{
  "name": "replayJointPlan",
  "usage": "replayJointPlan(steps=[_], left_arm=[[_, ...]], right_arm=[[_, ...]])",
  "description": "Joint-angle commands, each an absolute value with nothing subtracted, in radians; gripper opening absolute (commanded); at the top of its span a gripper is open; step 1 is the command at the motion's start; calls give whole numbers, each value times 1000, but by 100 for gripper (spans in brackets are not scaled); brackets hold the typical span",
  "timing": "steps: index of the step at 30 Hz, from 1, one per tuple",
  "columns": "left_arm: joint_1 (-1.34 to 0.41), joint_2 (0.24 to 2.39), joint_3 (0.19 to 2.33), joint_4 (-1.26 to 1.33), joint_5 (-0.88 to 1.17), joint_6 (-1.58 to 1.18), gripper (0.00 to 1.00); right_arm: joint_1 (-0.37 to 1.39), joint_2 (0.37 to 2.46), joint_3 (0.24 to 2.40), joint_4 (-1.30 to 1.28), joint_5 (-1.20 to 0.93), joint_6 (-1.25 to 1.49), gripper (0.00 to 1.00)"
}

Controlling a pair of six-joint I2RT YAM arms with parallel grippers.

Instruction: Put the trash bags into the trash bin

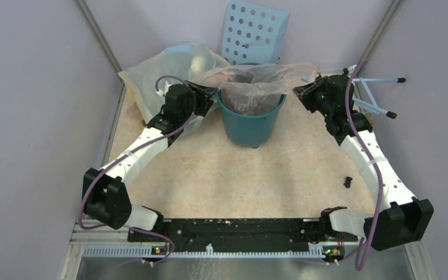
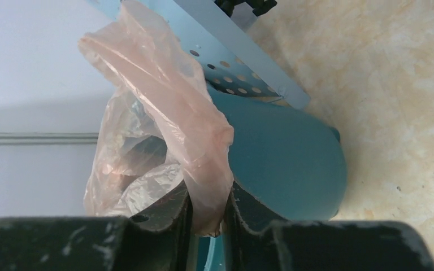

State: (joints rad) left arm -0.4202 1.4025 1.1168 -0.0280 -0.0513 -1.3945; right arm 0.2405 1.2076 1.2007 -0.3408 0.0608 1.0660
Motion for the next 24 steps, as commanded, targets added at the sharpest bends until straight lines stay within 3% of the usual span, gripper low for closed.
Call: replayJointPlan(steps=[1,2,13,14,17,18,24], left_arm=[[-392,1416,1188,27,-129,-1341,60],[-385,1422,1192,32,-135,-1328,59],[-359,1451,1275,5,-134,-1180,37],[-357,1449,1270,4,-134,-1180,33],[-343,1441,1260,10,-107,-1170,5],[-338,1434,1263,5,-100,-1154,0],[-329,1352,1294,-103,-65,-1026,0]], right_arm=[[250,1217,1255,-297,93,1032,9],[250,1218,1255,-296,92,1029,0],[246,1197,1309,-406,52,961,0],[245,1190,1306,-414,45,961,0],[242,1167,1286,-433,15,959,0],[240,1156,1279,-442,9,956,0],[227,1111,1283,-523,-28,905,0]])
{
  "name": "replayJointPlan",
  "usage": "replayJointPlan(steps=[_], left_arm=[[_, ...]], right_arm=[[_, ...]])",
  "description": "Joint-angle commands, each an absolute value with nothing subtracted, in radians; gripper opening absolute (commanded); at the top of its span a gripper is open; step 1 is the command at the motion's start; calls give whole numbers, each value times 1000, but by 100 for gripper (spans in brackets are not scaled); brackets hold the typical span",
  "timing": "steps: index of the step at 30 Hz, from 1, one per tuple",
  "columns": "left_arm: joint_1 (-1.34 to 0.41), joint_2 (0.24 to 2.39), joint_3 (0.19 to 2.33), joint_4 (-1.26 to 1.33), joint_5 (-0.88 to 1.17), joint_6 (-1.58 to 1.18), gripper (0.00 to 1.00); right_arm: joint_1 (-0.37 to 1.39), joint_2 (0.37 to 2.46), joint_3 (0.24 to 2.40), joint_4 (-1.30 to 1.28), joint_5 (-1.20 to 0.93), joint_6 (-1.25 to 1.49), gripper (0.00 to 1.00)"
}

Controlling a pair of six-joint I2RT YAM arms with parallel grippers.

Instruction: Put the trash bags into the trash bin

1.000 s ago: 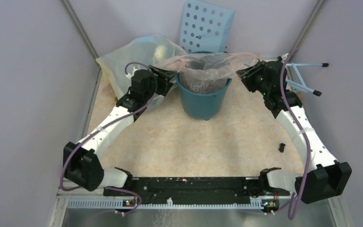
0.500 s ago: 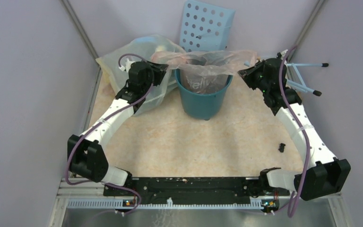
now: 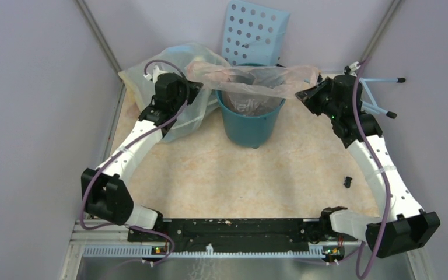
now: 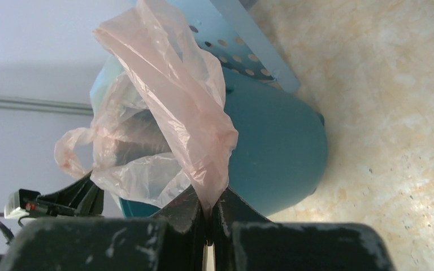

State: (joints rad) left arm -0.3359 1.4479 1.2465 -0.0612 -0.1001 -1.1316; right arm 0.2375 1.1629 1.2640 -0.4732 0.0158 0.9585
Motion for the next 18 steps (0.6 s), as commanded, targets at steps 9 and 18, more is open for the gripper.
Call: replayJointPlan(steps=[9,18], left_arm=[[-329,1179,1222,-273,112,-956,0],[-330,1030,1063,-378,200,-985,0]], right_arm=[[224,1115,1291,-664,-124,795,0],[225,1088,1210,-702,-127,728,0]])
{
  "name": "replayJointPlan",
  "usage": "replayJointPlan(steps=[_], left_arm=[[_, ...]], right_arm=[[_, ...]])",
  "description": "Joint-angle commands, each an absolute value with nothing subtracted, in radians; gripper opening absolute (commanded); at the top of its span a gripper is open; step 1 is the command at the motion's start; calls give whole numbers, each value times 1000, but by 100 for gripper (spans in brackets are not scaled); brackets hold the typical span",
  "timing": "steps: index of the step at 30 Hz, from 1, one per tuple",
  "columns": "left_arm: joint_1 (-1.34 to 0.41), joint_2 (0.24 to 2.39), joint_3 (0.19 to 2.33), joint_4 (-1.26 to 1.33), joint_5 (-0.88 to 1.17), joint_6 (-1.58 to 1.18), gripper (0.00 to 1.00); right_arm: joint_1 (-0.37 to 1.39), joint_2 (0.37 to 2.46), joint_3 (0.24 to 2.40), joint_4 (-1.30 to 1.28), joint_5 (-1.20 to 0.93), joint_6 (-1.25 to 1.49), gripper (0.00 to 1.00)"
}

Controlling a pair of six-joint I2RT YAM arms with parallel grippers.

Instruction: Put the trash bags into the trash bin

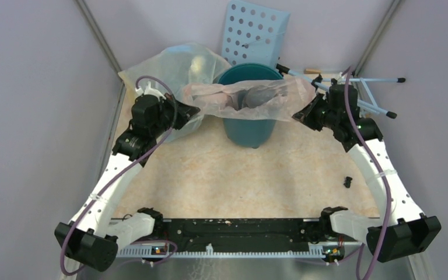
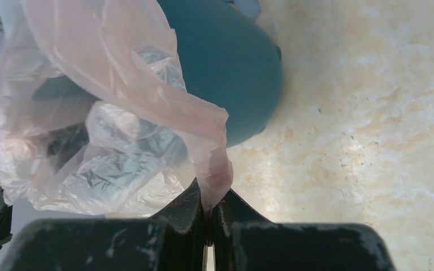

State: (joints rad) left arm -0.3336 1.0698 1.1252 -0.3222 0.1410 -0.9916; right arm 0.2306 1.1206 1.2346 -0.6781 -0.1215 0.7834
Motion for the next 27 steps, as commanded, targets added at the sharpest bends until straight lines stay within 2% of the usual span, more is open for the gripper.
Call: replayJointPlan(steps=[1,5,10,17,21,24,27], left_arm=[[-330,1023,1050,-385,206,-983,0],[-330,1007,991,-397,206,-962,0],[-329,1069,919,-286,194,-923,0],[-330,1293,1028,-189,211,-810,0],[-330,1390,1122,-182,249,-739,3],[-324,1416,1182,-231,259,-698,9],[-324,1376,1188,-262,232,-683,28]], right_arm=[[224,1088,1203,-703,-126,722,0],[225,1112,1189,-704,-109,691,0],[223,1138,1165,-641,-44,658,0],[171,1240,1239,-577,-75,628,2],[118,1311,1335,-625,-253,566,33],[115,1306,1389,-672,-276,498,41],[114,1243,1380,-666,-269,440,50]])
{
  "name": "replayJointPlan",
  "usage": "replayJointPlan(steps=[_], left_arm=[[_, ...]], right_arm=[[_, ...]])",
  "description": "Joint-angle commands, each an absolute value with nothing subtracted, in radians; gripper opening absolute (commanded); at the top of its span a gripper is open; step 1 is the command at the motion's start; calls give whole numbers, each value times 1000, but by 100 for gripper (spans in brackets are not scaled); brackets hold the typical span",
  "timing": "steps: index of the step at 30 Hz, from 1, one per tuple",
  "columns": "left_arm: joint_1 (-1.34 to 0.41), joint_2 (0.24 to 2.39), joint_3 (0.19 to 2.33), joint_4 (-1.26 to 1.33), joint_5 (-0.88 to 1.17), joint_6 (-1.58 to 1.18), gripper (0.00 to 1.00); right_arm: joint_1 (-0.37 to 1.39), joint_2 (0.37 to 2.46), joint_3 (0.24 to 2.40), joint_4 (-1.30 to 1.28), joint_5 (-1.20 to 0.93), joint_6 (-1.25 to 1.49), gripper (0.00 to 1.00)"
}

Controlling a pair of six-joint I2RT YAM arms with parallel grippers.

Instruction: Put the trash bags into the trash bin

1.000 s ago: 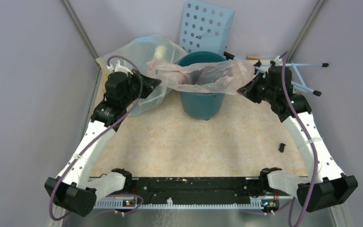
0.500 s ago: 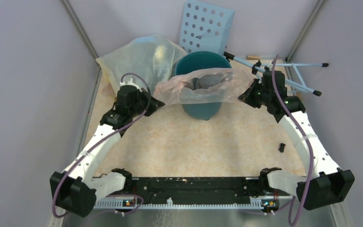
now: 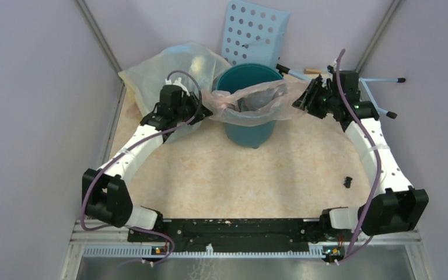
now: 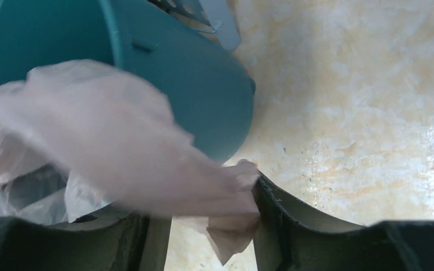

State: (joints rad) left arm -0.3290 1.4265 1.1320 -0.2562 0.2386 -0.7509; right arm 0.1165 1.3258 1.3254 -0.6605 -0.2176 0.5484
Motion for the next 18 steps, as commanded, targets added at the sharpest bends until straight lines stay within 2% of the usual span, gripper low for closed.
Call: replayJointPlan(steps=[1,3,7,12,18], left_arm=[[-323,1359,1190,-286,207,-681,35],[-324,1323,1194,-343,157,-676,43],[-324,1246,1168,-400,99,-680,49],[-321,1194,1154,-432,77,-708,52],[-322,1141,1204,-523,52,-686,67]], right_arm=[[114,1222,1378,-668,-261,423,51],[114,1183,1376,-679,-242,396,56],[115,1128,1384,-677,-250,314,63],[117,1073,1458,-590,-243,198,63],[119,1156,1589,-544,-437,96,63]])
